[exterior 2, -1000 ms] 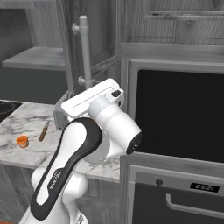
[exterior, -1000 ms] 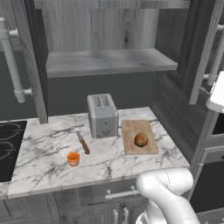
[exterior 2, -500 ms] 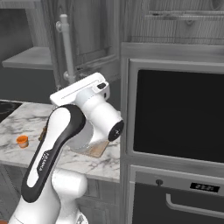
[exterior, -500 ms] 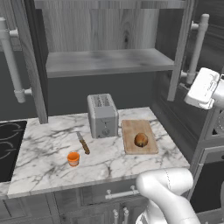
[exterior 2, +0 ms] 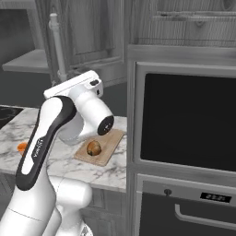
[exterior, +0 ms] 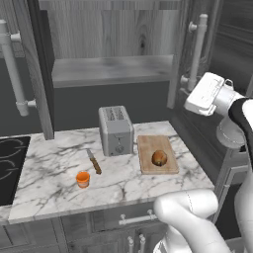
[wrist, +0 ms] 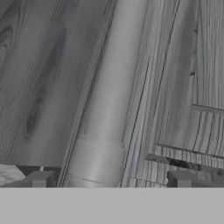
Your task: Pick the bread, place it on the cutting board, pick the jam, place it on the counter, and close the cabinet.
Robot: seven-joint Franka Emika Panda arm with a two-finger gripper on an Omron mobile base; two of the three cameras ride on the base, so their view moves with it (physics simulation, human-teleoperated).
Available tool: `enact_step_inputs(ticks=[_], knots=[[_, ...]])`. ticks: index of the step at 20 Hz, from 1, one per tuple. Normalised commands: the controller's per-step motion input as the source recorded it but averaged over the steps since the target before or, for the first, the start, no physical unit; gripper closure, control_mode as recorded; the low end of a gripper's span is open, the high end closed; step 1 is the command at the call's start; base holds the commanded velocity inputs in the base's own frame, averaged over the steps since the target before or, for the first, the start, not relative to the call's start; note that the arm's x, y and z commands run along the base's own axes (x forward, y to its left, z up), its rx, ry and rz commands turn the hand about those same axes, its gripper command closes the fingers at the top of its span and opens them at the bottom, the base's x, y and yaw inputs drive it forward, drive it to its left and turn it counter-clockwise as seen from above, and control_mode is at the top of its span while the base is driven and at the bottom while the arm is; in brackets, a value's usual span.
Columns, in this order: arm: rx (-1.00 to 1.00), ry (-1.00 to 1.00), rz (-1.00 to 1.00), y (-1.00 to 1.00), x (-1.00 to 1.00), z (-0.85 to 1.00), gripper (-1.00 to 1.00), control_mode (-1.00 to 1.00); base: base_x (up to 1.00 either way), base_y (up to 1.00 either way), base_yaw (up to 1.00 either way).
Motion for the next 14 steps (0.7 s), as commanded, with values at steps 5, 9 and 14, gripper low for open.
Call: enact_step_inputs(ticks=[5,9,14], knots=[[0.0,0.03,0.0,0.36,0.46,0.0,-1.0,-1.0,0.0,0.0,0.0],[0.0,0.05,0.0,0.41,0.45,-0.08,-1.0,-1.0,0.0,0.0,0.0],[0.0,0.07,0.0,0.42,0.53,-0.21,-1.0,-1.0,0.0,0.0,0.0]])
